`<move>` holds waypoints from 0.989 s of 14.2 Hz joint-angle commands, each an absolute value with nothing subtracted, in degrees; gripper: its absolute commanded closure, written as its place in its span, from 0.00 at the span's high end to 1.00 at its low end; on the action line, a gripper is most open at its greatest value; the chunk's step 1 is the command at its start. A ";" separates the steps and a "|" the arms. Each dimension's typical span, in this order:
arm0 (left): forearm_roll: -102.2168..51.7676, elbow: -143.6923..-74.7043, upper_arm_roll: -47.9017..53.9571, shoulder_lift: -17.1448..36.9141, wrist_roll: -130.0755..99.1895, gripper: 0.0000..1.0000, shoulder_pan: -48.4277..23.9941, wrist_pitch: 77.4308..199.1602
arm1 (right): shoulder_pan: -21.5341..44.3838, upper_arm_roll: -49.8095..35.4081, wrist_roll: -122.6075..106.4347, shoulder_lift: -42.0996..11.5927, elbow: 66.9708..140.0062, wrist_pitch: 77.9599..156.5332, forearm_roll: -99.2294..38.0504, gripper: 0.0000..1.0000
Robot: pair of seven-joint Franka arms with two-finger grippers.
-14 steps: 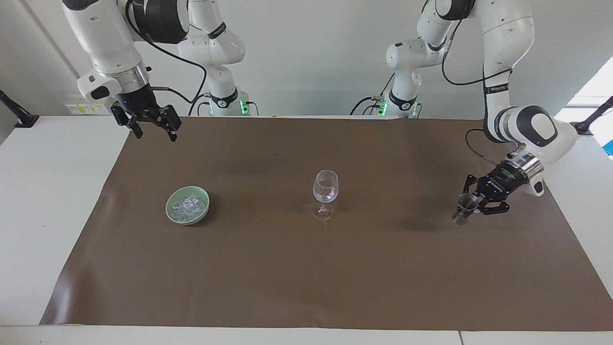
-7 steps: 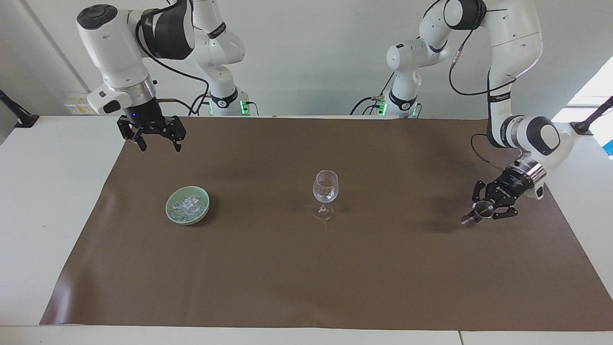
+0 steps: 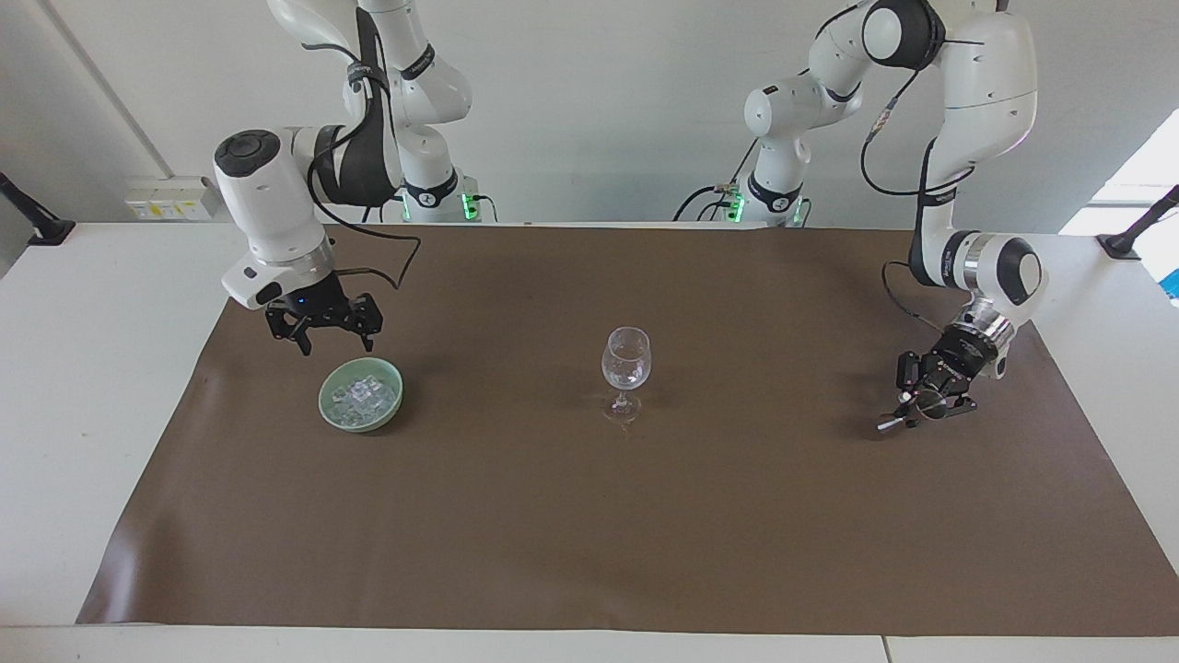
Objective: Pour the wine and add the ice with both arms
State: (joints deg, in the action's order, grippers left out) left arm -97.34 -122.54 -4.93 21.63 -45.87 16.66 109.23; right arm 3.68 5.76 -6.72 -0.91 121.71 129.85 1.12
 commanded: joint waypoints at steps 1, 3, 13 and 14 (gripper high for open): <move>-98.70 -124.89 -5.10 20.39 -43.51 0.00 16.26 108.10 | 3.60 5.45 -8.00 -2.10 122.87 133.32 0.26 1.00; -98.70 -124.98 -5.10 20.39 -43.51 0.00 16.26 108.11 | 3.69 5.45 -6.51 -5.70 122.78 138.13 0.26 1.00; -98.09 -126.91 -5.19 20.74 -39.64 0.00 16.79 106.96 | 4.13 5.45 -2.46 -8.09 124.63 141.07 0.09 0.88; -98.09 -127.00 -5.19 20.74 -39.64 0.00 16.79 107.05 | 4.22 5.45 -2.11 -8.17 124.98 141.33 0.09 0.82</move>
State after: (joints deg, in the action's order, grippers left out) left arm -97.34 -125.39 -4.81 21.63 -41.10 16.66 108.33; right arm 4.24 5.74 -3.21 -8.80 123.41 140.75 1.11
